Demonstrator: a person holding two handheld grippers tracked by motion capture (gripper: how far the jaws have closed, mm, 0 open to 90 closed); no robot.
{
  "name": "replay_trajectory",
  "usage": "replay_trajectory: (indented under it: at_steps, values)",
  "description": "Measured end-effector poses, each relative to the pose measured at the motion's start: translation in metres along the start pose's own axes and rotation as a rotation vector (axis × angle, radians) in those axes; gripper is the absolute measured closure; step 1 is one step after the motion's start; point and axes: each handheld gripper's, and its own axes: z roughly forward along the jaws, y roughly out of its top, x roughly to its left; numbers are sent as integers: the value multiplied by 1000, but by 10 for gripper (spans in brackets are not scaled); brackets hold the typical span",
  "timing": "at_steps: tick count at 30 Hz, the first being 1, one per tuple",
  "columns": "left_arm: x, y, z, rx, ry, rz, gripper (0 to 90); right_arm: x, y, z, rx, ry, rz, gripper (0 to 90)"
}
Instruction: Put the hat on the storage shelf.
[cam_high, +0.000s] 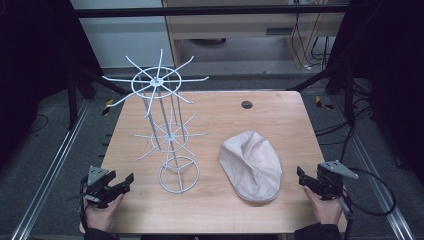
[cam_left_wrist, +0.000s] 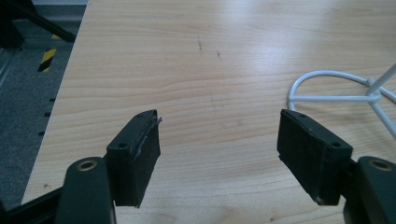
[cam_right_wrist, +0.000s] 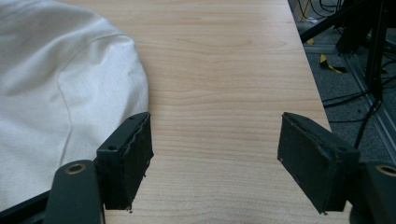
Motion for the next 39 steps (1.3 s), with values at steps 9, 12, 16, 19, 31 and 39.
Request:
replay_trajectory:
  at_steps: [9, 12, 16, 19, 31, 39]
  values:
    - [0, 0, -1, 1, -17, 0, 302, 7, 4, -10, 17, 37, -23, 338]
    - [0, 0, -1, 4, -22, -1, 310, 11, 6, -12, 14, 61, -42, 372]
    - [-2, 0, 0, 9, -30, 0, 320, 16, 8, -15, 12, 78, -49, 393]
    - [-2, 0, 0, 9, -29, 7, 327, 19, 10, -17, 11, 87, -60, 398]
    - [0, -1, 2, 23, -14, 14, 328, 39, 28, -30, 9, 134, -92, 402]
    - [0, -1, 4, 31, -8, 17, 328, 50, 39, -38, -15, 153, -104, 392]
